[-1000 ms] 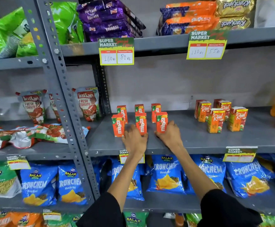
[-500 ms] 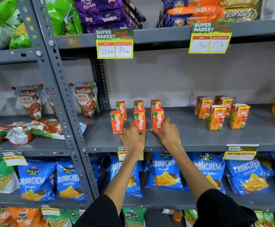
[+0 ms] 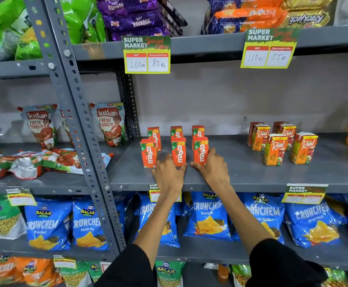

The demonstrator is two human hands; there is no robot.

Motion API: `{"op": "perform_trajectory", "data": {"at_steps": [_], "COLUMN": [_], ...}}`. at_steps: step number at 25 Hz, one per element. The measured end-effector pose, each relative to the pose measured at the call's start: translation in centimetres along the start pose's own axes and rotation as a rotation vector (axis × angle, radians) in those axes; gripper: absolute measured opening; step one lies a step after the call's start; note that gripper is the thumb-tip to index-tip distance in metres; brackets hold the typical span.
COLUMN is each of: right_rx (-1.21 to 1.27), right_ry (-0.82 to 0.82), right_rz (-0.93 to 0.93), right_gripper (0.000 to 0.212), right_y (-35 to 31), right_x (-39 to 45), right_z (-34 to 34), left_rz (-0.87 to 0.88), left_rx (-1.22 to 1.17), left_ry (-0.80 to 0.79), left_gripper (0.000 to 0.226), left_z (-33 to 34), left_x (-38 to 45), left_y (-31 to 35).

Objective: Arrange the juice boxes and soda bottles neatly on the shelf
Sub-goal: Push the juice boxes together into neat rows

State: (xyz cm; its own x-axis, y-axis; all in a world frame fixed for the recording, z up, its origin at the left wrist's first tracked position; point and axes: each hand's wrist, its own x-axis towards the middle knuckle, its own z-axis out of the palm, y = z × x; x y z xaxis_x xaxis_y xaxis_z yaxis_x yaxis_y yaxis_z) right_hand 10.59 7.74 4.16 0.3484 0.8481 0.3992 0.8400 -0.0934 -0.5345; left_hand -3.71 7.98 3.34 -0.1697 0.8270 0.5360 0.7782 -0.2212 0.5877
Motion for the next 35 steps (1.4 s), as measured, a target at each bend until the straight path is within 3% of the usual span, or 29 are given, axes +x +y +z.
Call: {"op": "perform_trajectory", "data": {"at_steps": [5,8,11,14,17,22,25,28,30,32,35], "right_rx": [-0.023,0.095,0.296,0.353,0.38,0.457,0.322,0.16,0.136,0.108,0.084], "right_ry": [0.006,-0.031,0.006,0.146,0.285,0.469,0.45,0.242,0.13,0.069,-0.002], "right_rz": [-0.006,0.019,-0.002,-0.113,-0.15,-0.053,0.05,0.133,0.156,0.156,0.105], "right_gripper": [0.076,0.08,0.077,0.049,0.027,0.012,0.034,0.079,0.099,0.099,0.081], "right_y": [-0.1,0.0,1.6,5.2,9.3,19.6,24.8,27.7,28.1,28.2,28.4], "right_x": [-0.2,-0.3,-1.8,-3.4,-3.3,-0.5,1.5,3.7,4.6,5.2,5.7], "right_z": [-0.1,-0.6,-2.1,-4.5,-8.3,-16.3,-18.7,-18.6,-18.2,-18.1,-18.0], "left_rz": [-0.008,-0.029,-0.016,0.137,0.166,0.102,0.058,-0.014,-0.071,-0.089,-0.098], "left_rx": [-0.004,-0.038,-0.055,-0.139,-0.399,-0.495,-0.444,-0.267,-0.19,-0.112,-0.021], "left_ry": [-0.018,-0.064,0.098,0.24,0.107,-0.044,-0.046,-0.05,-0.062,-0.061,-0.01], "left_gripper": [0.041,0.053,0.061,0.036,0.017,0.024,0.044,0.065,0.076,0.078,0.067], "left_z": [-0.2,-0.6,-1.4,-1.3,1.4,8.5,11.5,13.6,14.5,15.1,15.6], "left_x": [0.0,0.1,-1.3,-4.3,-6.9,-11.4,-12.2,-11.9,-11.4,-11.0,-10.5], "left_y": [0.3,0.3,1.7,5.5,10.7,20.3,23.9,26.3,27.4,28.0,28.1]}}
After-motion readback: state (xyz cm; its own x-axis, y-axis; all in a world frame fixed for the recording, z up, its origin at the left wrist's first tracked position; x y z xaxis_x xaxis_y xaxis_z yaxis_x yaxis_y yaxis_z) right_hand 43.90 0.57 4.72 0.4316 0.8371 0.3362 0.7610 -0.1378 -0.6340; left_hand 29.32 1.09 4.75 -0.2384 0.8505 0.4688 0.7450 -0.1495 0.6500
